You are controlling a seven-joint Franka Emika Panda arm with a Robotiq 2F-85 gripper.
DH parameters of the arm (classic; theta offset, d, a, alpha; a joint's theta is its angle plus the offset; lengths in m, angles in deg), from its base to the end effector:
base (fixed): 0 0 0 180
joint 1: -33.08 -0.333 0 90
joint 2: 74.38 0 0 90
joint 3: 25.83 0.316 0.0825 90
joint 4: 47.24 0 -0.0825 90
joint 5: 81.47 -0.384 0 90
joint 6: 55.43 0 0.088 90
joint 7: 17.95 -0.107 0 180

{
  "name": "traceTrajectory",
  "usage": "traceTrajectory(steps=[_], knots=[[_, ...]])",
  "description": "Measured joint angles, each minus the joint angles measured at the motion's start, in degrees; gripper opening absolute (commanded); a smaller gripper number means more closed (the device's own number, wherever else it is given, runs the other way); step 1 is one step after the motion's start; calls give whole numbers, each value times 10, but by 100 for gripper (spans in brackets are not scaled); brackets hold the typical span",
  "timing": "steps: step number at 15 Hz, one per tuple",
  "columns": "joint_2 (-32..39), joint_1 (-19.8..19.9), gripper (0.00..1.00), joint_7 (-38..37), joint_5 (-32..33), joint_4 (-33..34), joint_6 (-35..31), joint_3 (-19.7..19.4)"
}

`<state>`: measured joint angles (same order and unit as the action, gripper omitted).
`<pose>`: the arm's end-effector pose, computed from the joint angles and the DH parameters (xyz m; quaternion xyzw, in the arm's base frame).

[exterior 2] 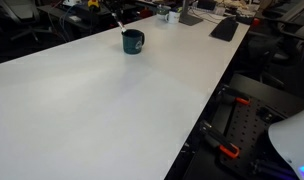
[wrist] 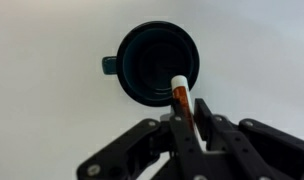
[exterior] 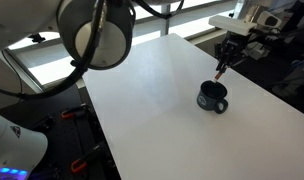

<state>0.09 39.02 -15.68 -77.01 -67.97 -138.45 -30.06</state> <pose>0.7723 -0.1100 0.2640 0.9906 -0.0459 -0.1113 0.0654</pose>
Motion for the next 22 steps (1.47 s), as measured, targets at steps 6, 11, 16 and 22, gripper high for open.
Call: traceTrajectory(steps=[6, 11, 16, 22], knots=[[-20, 11, 4, 21, -1, 1, -6, 1], [-20, 3, 4, 75, -1, 0, -5, 6], [-15, -12, 4, 160, -1, -1, 33, 9], [-1, -29, 4, 237, 1, -2, 72, 9]])
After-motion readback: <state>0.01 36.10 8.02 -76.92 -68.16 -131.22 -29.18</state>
